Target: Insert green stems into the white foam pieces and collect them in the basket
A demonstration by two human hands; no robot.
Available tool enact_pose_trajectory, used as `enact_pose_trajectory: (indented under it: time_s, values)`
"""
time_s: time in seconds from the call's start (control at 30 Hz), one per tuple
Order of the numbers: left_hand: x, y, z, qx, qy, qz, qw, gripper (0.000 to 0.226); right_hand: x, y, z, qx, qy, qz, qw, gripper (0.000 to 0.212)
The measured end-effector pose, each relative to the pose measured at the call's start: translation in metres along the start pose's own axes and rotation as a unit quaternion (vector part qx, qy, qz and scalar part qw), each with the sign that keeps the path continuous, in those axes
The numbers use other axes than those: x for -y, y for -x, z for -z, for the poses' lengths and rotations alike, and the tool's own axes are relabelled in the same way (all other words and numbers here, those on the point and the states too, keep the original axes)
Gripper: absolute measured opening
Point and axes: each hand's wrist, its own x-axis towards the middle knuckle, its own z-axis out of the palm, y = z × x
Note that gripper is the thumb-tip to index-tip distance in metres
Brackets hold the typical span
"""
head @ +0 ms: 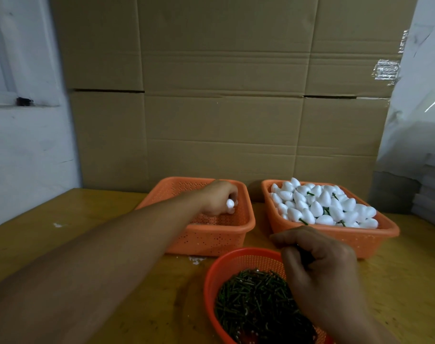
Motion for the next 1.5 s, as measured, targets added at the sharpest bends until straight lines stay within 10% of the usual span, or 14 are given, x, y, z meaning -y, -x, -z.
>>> enact_pose_trajectory:
  time_s: [0.27, 0.5, 1.1, 1.5]
  values:
    - [-0.022, 0.048, 0.011, -0.151, 0.118, -0.055, 0.98, 0.026, 0.002, 0.0, 0.0, 0.048, 0.03, -0.033, 0.998, 0.029]
    - [-0.051, 0.122, 0.016, -0.224, 0.231, -0.123, 0.939, 0.031, 0.006, -0.004, 0.009, 0.247, 0.091, -0.066, 0.962, 0.019]
    - [-0.069, 0.191, -0.035, -0.113, 0.408, -0.113, 0.899, 0.033, 0.024, 0.001, -0.004, 0.482, 0.206, -0.06, 0.85, 0.042]
    - [-0.08, 0.197, -0.032, -0.104, 0.456, -0.133, 0.874, 0.018, 0.019, 0.008, -0.016, 0.48, 0.24, -0.069, 0.841, 0.028]
